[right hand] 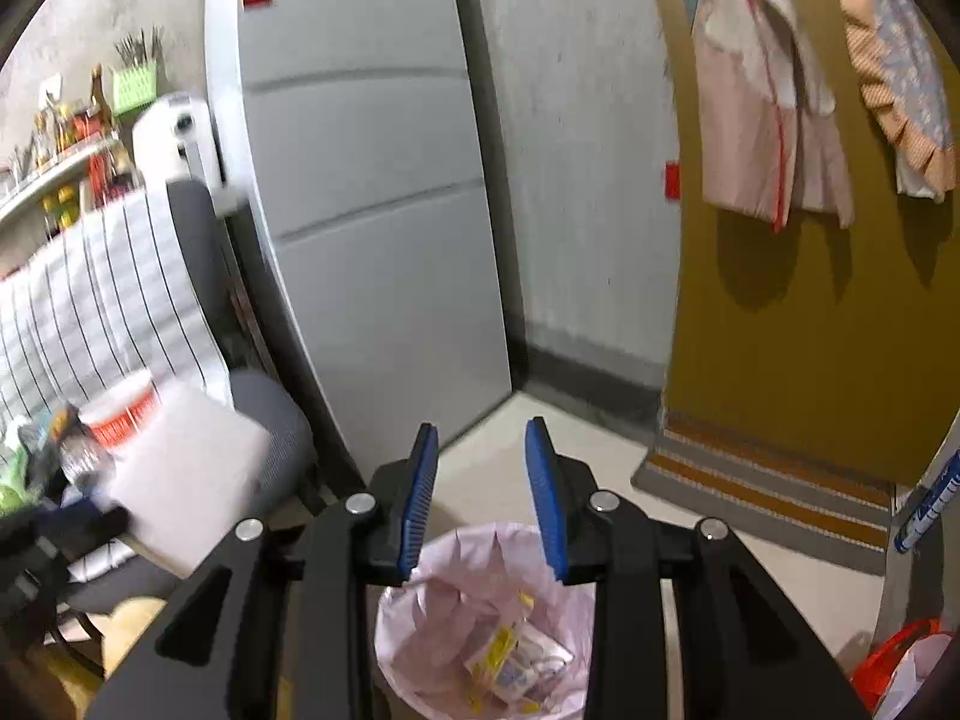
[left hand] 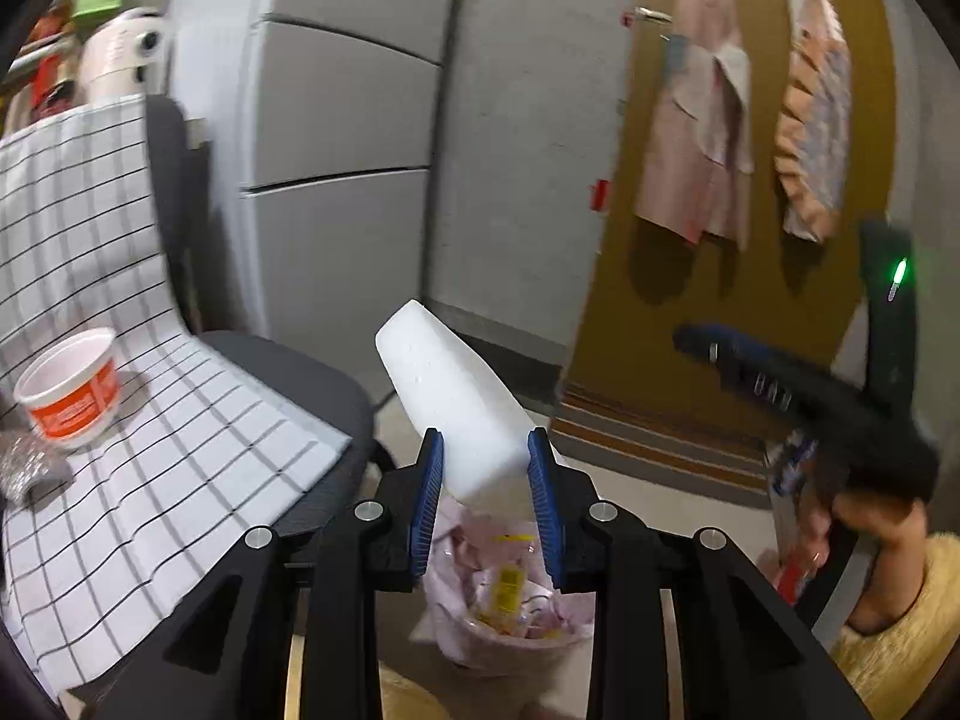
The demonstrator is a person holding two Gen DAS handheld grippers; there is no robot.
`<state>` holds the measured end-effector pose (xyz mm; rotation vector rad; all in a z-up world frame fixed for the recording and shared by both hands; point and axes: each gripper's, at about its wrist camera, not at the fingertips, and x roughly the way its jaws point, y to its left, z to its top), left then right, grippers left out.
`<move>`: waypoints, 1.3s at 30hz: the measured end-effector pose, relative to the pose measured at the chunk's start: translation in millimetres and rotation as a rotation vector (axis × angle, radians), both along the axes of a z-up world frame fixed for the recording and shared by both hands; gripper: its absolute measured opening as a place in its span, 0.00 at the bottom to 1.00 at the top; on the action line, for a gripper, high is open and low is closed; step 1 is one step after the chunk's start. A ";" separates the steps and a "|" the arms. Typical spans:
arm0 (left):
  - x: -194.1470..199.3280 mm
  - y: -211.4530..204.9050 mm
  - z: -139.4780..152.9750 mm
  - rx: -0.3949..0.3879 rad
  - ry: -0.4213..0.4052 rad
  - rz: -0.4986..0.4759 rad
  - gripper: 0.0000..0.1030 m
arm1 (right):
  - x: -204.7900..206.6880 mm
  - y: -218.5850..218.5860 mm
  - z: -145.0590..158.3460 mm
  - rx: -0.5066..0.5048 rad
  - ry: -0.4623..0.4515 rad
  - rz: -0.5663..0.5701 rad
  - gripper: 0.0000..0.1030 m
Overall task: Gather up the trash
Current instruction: 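Carry the snack bag with the right gripper while the left gripper carries the white sponge, drop both in wastebasket, then return both grippers to the chair and grasp the grey cloth with the left gripper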
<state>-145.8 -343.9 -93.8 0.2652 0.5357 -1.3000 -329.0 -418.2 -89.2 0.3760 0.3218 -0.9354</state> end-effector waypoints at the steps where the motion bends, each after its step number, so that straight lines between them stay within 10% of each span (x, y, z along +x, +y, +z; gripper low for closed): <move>1: -4.4 -3.9 0.0 0.002 -0.005 -0.014 0.29 | -5.4 2.0 5.2 -0.012 -0.015 -0.005 0.32; 9: -12.5 -60.2 -13.4 0.055 -0.019 -0.052 0.57 | -28.9 -4.5 13.0 -0.037 -0.041 -0.046 0.36; 16: 13.2 -59.6 -28.2 0.113 -0.011 0.023 0.59 | -22.8 -7.7 1.7 -0.011 -0.009 -0.042 0.36; 39: 133.9 176.3 14.4 0.067 0.008 0.624 0.59 | 150.2 95.9 30.5 0.001 0.066 0.486 0.37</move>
